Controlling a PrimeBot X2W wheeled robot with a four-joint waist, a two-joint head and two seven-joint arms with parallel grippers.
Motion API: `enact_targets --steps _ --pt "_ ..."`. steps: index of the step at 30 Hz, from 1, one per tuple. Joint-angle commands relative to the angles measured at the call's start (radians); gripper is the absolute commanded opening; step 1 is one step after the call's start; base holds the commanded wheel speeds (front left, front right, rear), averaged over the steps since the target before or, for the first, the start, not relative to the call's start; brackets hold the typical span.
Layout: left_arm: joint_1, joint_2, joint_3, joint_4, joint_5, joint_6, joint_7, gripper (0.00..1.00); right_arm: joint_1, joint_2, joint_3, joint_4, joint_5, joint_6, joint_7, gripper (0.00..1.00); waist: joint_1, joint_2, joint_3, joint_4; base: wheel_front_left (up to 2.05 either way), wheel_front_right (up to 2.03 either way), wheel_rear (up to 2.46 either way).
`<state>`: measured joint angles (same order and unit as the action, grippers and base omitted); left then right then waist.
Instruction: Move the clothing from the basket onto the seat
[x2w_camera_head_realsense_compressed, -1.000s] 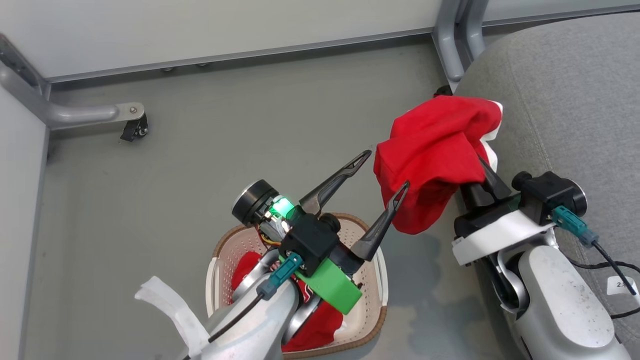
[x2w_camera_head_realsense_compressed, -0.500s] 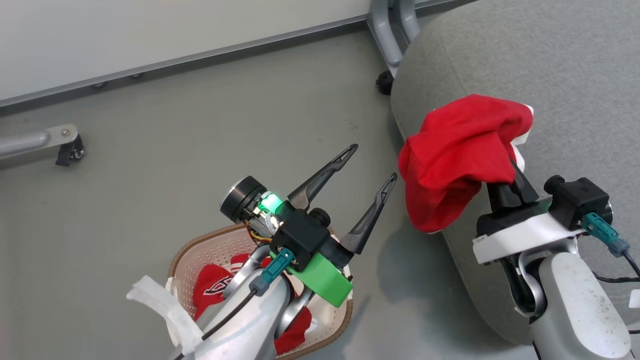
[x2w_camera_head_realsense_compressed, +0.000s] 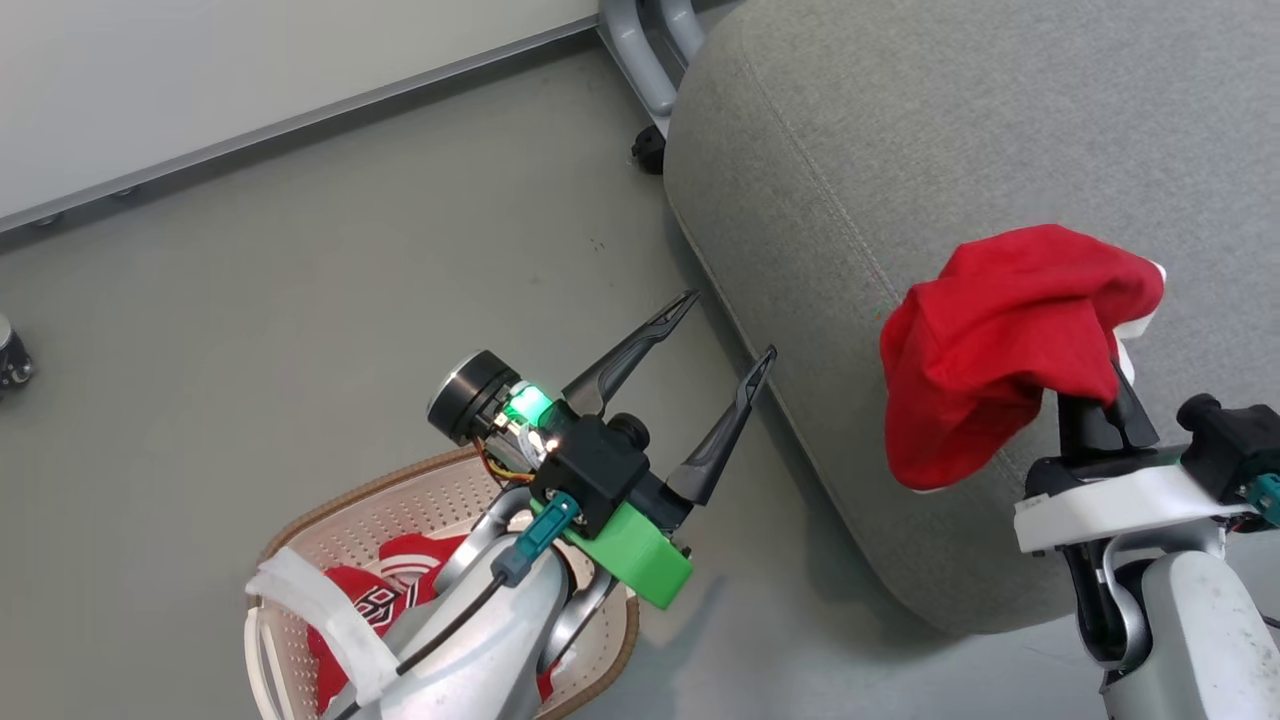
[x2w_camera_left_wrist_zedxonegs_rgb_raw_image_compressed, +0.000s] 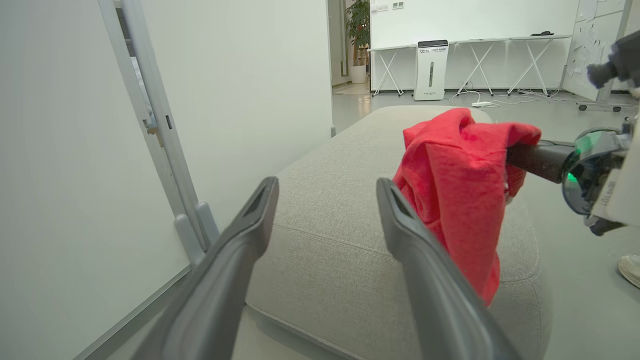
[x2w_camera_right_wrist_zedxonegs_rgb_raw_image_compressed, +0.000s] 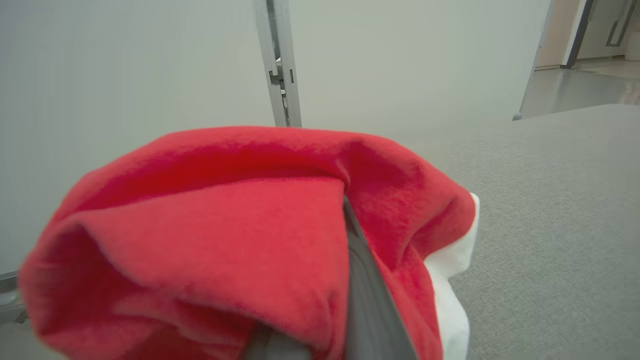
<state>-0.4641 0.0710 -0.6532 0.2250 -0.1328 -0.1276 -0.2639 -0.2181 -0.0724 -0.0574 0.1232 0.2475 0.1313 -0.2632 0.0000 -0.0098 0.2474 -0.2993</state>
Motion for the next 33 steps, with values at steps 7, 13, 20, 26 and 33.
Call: enact_targets --steps 7,13,20,26,33 --pt "-0.018 0.012 -0.009 0.005 -0.003 -0.004 -0.001 1.0 0.02 0.012 -0.043 -0.014 0.007 -0.001 -0.002 0.0 0.0 0.0098 0.026 -0.034 0.0 0.0 0.0" --pt "-0.033 0.015 -0.016 -0.003 0.0 -0.004 -0.001 1.0 -0.038 0.015 -0.081 -0.028 0.001 -0.001 -0.003 0.0 0.0 0.0098 0.058 -0.033 0.0 0.0 0.0" --pt "-0.078 0.028 -0.034 -0.006 0.011 -0.004 -0.001 1.0 -0.205 -0.019 -0.126 -0.042 -0.008 -0.001 -0.002 0.0 0.0 0.0098 0.152 -0.026 0.0 0.0 0.0" --pt "-0.144 0.051 -0.065 -0.002 0.022 -0.004 -0.001 1.0 -0.39 -0.065 -0.163 -0.038 -0.023 -0.001 -0.002 0.0 0.0 0.0098 0.276 -0.011 0.0 0.0 0.0" --pt "-0.222 0.068 -0.094 -0.007 0.033 -0.004 -0.001 1.0 -0.594 -0.142 -0.224 0.012 -0.037 -0.001 -0.002 0.0 0.0 0.0098 0.407 0.021 0.0 0.0 0.0"
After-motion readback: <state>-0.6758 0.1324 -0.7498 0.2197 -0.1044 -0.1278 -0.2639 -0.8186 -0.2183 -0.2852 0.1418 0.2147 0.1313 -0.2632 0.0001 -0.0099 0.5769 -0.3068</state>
